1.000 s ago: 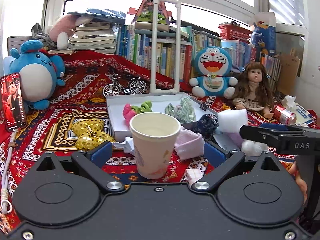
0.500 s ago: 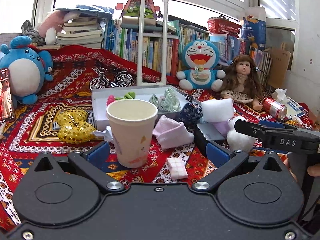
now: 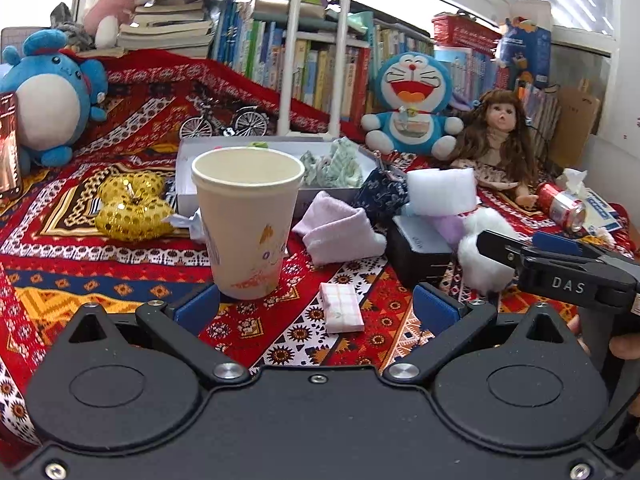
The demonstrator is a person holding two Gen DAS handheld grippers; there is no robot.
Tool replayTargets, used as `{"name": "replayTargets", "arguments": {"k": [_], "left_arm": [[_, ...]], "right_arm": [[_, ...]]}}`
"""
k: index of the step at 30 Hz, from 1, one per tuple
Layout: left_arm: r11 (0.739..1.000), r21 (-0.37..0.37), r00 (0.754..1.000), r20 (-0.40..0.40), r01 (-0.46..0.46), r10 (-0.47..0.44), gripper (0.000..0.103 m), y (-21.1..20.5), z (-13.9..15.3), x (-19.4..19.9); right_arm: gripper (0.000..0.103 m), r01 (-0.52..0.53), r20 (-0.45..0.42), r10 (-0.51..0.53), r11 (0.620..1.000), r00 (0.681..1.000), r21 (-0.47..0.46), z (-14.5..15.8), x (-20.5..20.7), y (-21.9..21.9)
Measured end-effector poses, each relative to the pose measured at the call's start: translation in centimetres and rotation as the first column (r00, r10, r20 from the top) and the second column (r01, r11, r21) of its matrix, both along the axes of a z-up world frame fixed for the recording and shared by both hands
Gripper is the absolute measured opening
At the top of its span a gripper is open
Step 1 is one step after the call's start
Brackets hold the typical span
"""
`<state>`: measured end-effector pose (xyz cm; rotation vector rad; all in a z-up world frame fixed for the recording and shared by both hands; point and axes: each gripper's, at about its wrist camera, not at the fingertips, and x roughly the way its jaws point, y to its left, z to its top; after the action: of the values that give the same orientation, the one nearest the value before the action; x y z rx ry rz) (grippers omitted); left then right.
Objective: Organize soft objects
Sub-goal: 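Grasp white cotton fluff with right gripper while left gripper grasps small white pad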
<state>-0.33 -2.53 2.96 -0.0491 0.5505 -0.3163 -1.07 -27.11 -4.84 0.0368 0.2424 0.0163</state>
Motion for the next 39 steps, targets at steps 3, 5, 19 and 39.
{"name": "replayTargets", "arguments": {"k": [3, 5, 19, 39], "left_arm": [[1.0, 0.0, 1.0, -0.007, -0.012, 0.012, 0.103, -0.3, -0.4, 0.2], [1.0, 0.004, 1.0, -0.014, -0.014, 0.014, 0.103, -0.6, -0.8, 0.4], [0.999, 0.049, 0.999, -0.042, -0.022, 0.024, 0.085, -2.5, -2.2, 1.5], [0.997, 0.069, 0.998, -0.06, 0.016, -0.012, 0.05, -3.6, -3.0, 2.5]], "right_arm": [[0.103, 0.006, -0.014, -0.006, 1.0, 1.0, -0.018, -0.4, 0.4, -0.4], [0.103, 0.01, -0.015, -0.011, 0.999, 1.0, -0.036, -0.7, 0.6, -0.6], [0.103, -0.011, -0.017, 0.009, 0.99, 1.0, -0.141, -1.9, 2.0, -0.6], [0.103, -0.044, -0.089, 0.031, 0.988, 0.996, -0.151, -2.3, 3.1, -0.6]]}}
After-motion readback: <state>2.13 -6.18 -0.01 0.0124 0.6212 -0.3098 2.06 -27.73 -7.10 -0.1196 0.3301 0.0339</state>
